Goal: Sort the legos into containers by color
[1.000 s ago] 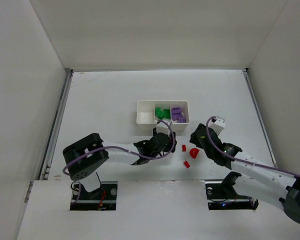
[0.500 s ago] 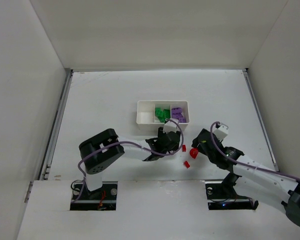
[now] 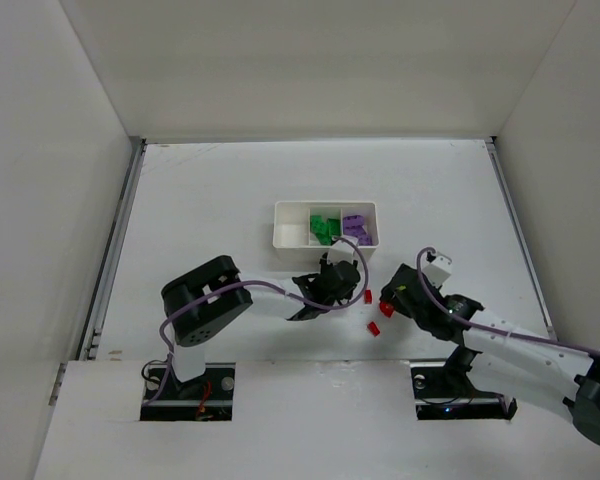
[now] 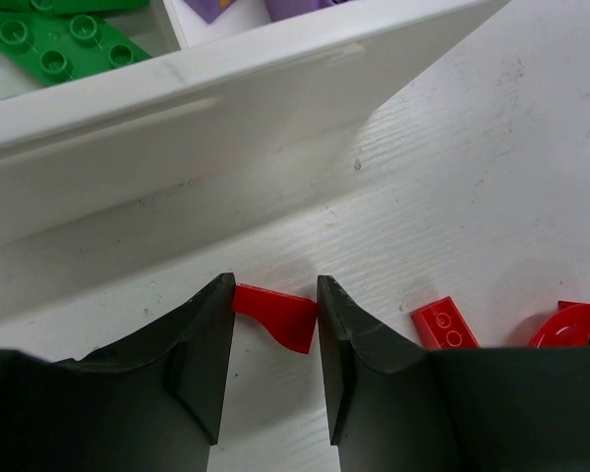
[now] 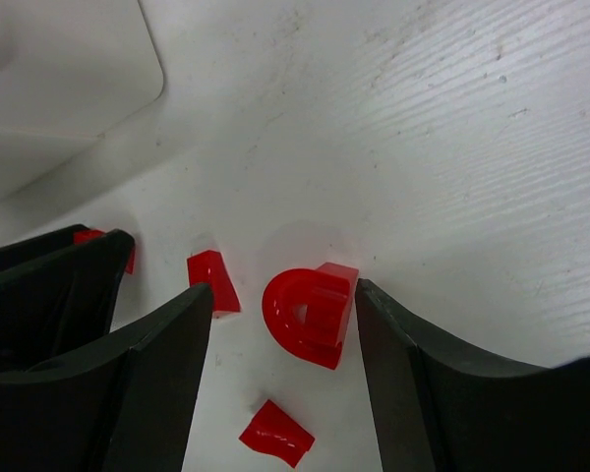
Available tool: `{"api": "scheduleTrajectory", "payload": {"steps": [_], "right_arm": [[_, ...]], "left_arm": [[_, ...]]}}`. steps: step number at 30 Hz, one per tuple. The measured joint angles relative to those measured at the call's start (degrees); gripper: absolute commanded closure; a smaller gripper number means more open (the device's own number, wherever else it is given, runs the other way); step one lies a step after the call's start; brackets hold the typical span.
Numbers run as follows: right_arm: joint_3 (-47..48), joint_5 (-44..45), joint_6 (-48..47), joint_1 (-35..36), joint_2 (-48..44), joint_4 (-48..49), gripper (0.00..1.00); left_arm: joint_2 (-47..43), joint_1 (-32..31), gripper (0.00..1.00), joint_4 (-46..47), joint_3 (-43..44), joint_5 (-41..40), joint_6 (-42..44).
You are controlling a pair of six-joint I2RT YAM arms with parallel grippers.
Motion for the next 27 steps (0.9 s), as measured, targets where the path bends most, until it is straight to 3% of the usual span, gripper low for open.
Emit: {"api": "scheduleTrajectory", "payload": {"steps": [6, 13, 16, 22, 27], "right_arm": [[0.20, -1.60, 2.27, 2.10, 3.43, -1.88, 0.35], [3.06, -2.82, 3.58, 3.76, 10.19, -4.81, 0.37], [4.85, -2.86, 3.61, 3.76, 13.44, -5.09, 0.48], [7.41, -2.62, 3.63, 3.76, 18.01, -5.01, 0.61], [7.56, -1.90, 3.87, 3.96, 18.64, -5.11, 0.62]], "left_arm": [[-2.97, 0.70, 0.78, 0.02, -3.41, 0.24, -0.02], [-14.36, 0.92, 0.77, -1.11, -10.82, 0.26, -0.09], [-18.36, 1.25, 0.77, 0.17, -12.87, 0.33, -0.07], [-24.83, 2.47, 0.77, 1.18, -16.68, 0.66, -0.04], [-33.31, 4.92, 0.76, 0.44, -17.99, 0.92, -0.04]]}}
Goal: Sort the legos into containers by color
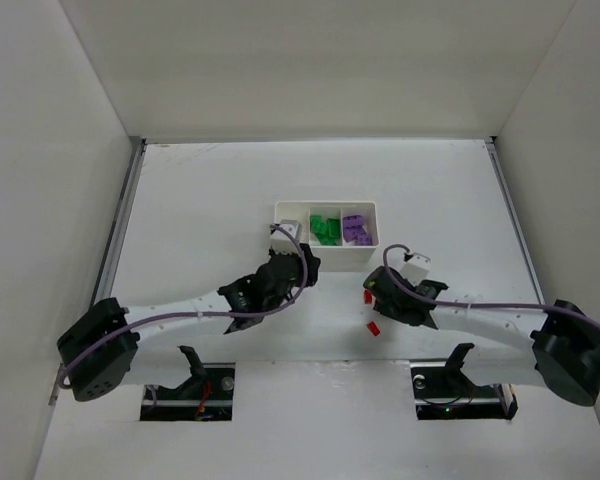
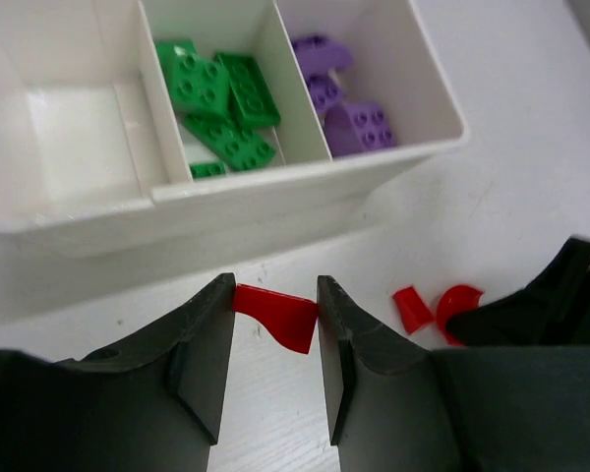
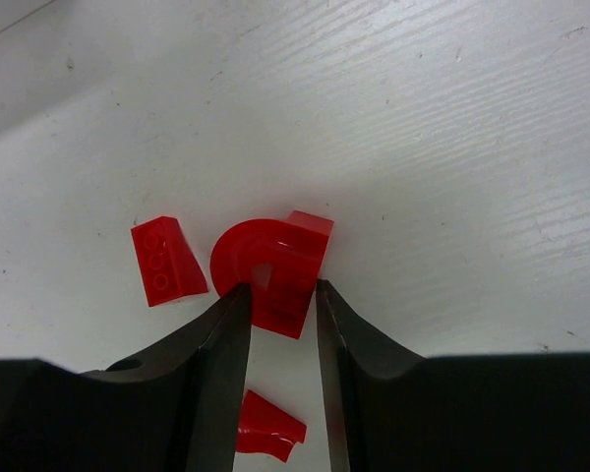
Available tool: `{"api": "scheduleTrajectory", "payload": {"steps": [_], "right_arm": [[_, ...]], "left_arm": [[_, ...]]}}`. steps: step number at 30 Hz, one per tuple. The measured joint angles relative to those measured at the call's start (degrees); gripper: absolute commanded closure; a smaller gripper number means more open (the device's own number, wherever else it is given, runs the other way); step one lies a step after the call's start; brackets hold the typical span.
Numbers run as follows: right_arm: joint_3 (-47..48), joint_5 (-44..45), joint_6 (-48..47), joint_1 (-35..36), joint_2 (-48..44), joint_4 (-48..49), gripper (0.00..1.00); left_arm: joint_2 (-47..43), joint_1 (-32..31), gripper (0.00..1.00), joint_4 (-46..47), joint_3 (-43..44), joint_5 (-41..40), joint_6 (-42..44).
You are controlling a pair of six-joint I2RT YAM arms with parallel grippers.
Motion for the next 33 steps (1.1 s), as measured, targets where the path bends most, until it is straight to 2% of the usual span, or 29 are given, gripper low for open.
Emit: {"api": "scheduleTrajectory", "payload": {"steps": [3, 7, 14, 16, 21, 25, 29, 32, 33], "right_arm": [[0.00, 1.36, -0.04, 1.18, -1.03, -0.20, 0.62], [0.00, 2.71, -0.24, 2.05, -5.20, -0.35, 0.62], [-1.14, 3.63, -2.12, 2.05, -10.03, 0.63, 0.61], [-1.77, 3.61, -3.21, 1.66, -10.19, 0.81, 0.57], [-1.92, 3.63, -5.05, -0.24, -9.97, 0.55, 0.35], [-1.75, 3.61, -5.86, -0.33, -9.62, 0.04, 0.35], [-1.60, 3.58, -5.81, -0.33, -8.70, -0.35, 0.37], [-1.20, 3.52, -5.44, -0.31, -8.26, -1.20, 0.35], [-1.03, 3.21, -5.44, -0.33, -8.04, -1.42, 0.31]], "left_arm": [[-3.61, 3.74, 0.75, -0.98, 0.50, -0.13, -0.26], [-3.67, 8.92, 0.75, -3.37, 3.61, -0.37, -0.92], [5.88, 15.69, 0.75, -4.44, 12.24, -0.26, -1.03], [9.16, 17.62, 0.75, -4.79, 14.12, 0.02, -0.79], [14.95, 20.13, 0.74, -6.10, 16.92, 0.46, 0.44], [18.60, 20.72, 0.72, -6.54, 18.86, 0.96, 1.18], [21.97, 20.72, 0.66, -6.51, 20.48, 1.49, 1.57], [23.04, 20.90, 0.54, -6.60, 20.76, 1.62, 1.79], [23.06, 20.90, 0.49, -6.58, 20.96, 1.81, 1.77]]}}
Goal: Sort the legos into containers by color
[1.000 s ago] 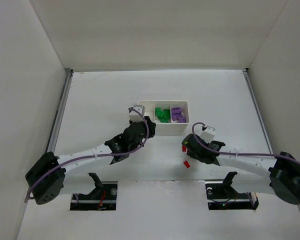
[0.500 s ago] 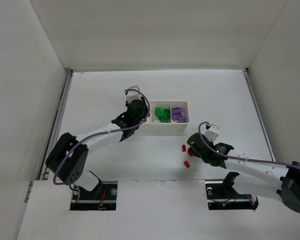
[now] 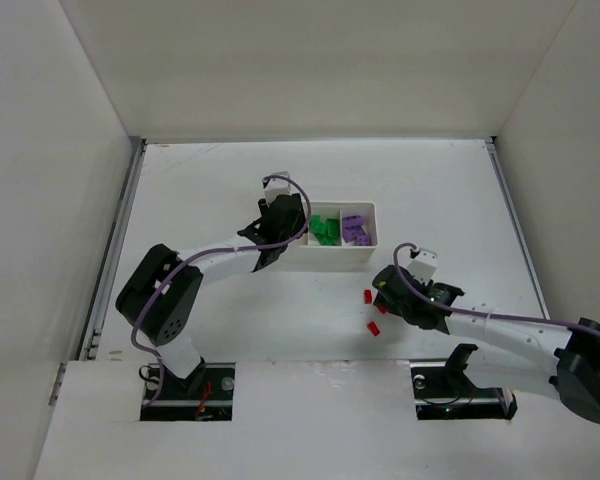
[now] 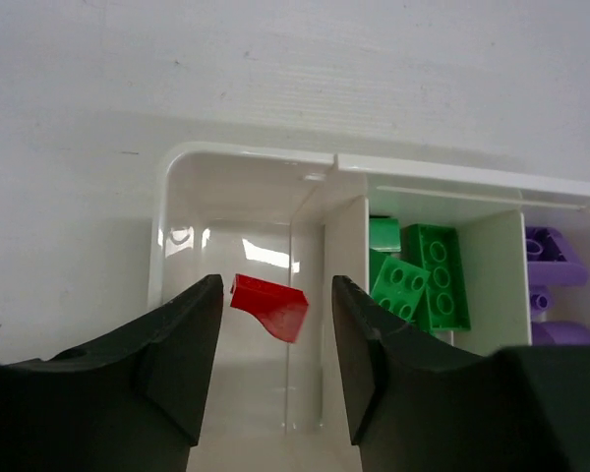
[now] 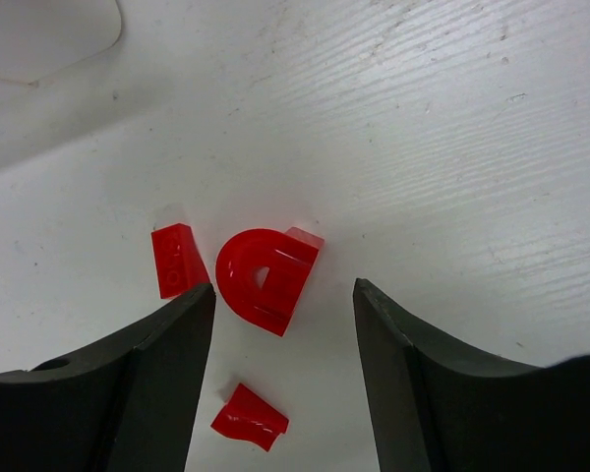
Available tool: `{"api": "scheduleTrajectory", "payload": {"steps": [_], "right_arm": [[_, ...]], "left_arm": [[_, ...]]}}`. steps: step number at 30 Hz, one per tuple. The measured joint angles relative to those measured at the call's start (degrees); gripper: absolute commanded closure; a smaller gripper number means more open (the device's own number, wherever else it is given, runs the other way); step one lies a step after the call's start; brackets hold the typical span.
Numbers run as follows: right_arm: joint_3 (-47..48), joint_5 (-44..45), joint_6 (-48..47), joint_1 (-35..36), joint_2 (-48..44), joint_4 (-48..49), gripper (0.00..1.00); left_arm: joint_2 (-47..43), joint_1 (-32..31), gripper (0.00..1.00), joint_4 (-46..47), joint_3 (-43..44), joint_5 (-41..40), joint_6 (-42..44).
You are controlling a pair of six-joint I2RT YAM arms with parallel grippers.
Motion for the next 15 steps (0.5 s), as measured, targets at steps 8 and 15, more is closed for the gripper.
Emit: {"api": "scheduleTrajectory", "payload": {"steps": [8, 15], "right_arm": [[1.75, -3.98, -0.02, -2.03, 4.66, 0.50, 0.30], [2.91, -5.31, 2.40, -2.97, 10.45, 2.10, 0.35]], "left_arm": [[-5.51, -3.45, 0.44, 0.70, -2.89, -0.35, -0.70], [-24.13, -7.78, 0.45, 4.00, -14.60, -0.31, -0.63]]}}
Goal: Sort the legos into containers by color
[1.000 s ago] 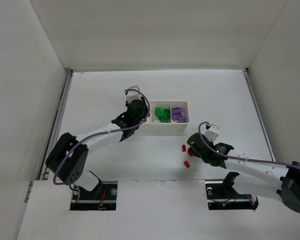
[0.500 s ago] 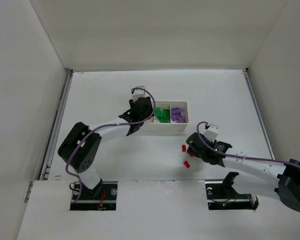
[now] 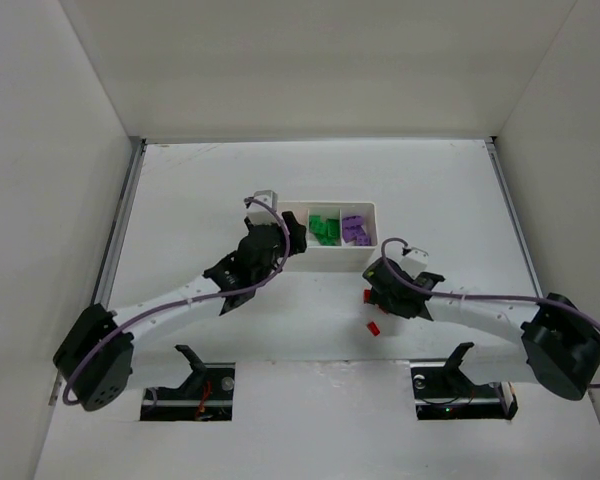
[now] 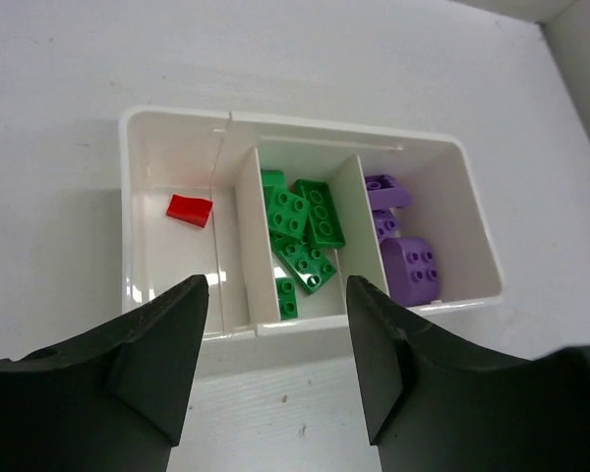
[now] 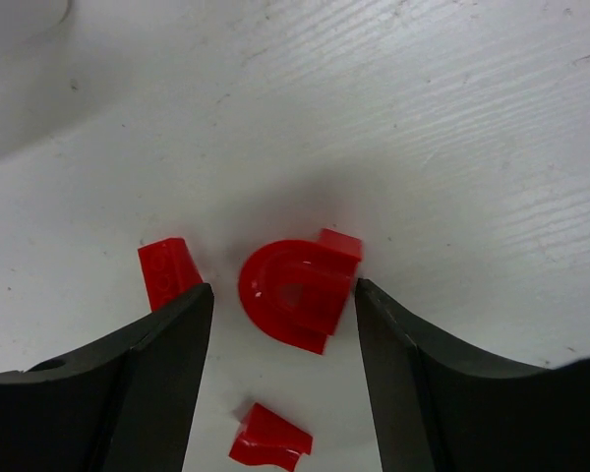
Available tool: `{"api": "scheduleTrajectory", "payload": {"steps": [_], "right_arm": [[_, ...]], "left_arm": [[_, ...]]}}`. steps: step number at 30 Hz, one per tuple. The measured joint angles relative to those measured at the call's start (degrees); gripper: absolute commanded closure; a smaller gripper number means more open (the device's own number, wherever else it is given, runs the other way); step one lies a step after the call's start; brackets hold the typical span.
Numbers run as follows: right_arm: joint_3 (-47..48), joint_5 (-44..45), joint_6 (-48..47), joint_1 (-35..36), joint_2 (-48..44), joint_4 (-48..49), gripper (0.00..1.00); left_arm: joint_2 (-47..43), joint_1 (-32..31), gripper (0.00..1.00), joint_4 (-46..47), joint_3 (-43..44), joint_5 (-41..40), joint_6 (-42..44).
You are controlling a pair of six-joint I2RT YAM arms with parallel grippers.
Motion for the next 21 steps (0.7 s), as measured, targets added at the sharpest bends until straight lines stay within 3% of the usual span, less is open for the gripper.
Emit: {"api": "scheduleTrajectory", "payload": {"steps": [3, 9, 16, 21], "right_arm": [[2.25, 0.48, 0.66, -0.02, 3.39, 0.15, 0.41], [6.03, 2.32, 1.97, 0.00, 8.76, 1.01, 0.66], [6.47, 5.31, 4.52, 3.17, 8.92, -0.50, 0.69], [9.64, 7.26, 4.13, 5.99, 2.86, -6.62, 0.69]], "left_arm": [[-4.52, -0.70, 0.45, 0.83, -2.43, -0.04, 0.02], [-5.86, -1.99, 0.46, 2.73, -4.94, 0.22, 0.74], [-5.86, -2.12, 0.46, 4.46, -7.85, 0.46, 1.09], [-7.52, 0.33, 0.46, 5.44, -9.77, 0.52, 1.01]]}}
